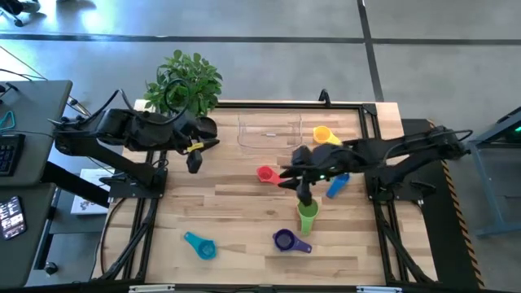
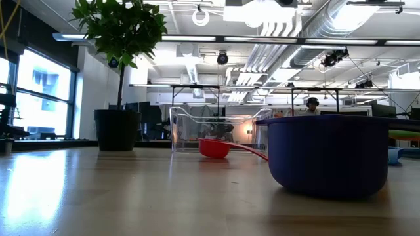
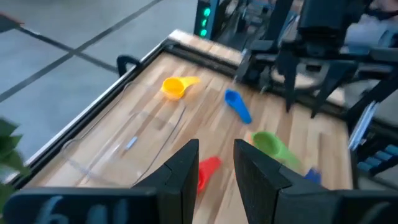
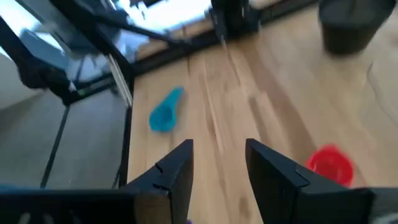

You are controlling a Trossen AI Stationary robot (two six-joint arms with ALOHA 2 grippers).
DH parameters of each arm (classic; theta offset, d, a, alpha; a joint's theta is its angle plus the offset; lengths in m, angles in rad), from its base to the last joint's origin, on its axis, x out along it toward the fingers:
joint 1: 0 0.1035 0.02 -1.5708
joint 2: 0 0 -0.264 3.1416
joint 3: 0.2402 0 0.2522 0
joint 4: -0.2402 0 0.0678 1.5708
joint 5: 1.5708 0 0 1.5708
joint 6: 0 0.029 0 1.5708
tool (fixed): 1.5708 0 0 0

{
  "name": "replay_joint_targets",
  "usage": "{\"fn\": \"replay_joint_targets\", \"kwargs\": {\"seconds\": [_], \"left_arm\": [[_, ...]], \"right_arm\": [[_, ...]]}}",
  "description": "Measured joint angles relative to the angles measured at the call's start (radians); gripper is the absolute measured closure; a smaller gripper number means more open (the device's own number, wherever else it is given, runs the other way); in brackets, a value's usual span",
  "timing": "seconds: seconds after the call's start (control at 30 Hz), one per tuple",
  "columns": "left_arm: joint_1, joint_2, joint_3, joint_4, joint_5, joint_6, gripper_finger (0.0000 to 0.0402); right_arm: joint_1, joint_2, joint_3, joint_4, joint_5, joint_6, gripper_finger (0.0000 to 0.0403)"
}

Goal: Nest measuring cups in basket
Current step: Stack the purple measuring cup on top of the green measuring cup

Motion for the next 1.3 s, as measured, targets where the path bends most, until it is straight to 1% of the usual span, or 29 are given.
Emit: {"fn": "replay_joint_targets", "kwargs": {"seconds": [0.13,0.27,0.37,0.6,0.73,0.83,1.0,1.3], "left_arm": [[0.0,-0.001,0.0,-0.062,-0.001,0.0,0.0312],[0.0,-0.001,0.0,-0.138,-0.001,-0.021,0.0312],[0.0,-0.001,0.0,-0.177,-0.001,-0.041,0.0312],[0.0,-0.001,0.0,-0.19,-0.001,-0.034,0.0312],[0.0,-0.001,0.0,-0.19,-0.001,-0.025,0.0312],[0.0,-0.001,0.0,-0.19,-0.001,-0.025,0.0312],[0.0,0.0,0.0,-0.19,-0.001,-0.025,0.0312],[0.0,0.0,0.0,-0.191,-0.001,-0.023,0.0312]], "right_arm": [[0.001,0.092,0.041,-0.058,-0.056,0.023,0.0265],[0.016,0.174,0.044,-0.078,-0.152,0.076,0.0265],[0.042,0.235,0.044,-0.107,-0.182,0.092,0.0265],[0.115,0.364,0.044,-0.14,-0.181,0.053,0.0265],[0.151,0.427,0.044,-0.139,-0.181,0.065,0.0265],[0.172,0.461,0.044,-0.138,-0.154,0.066,0.0265],[0.187,0.492,0.044,-0.147,-0.1,0.091,0.0265],[0.19,0.496,0.039,-0.141,-0.098,0.109,0.0265]]}}
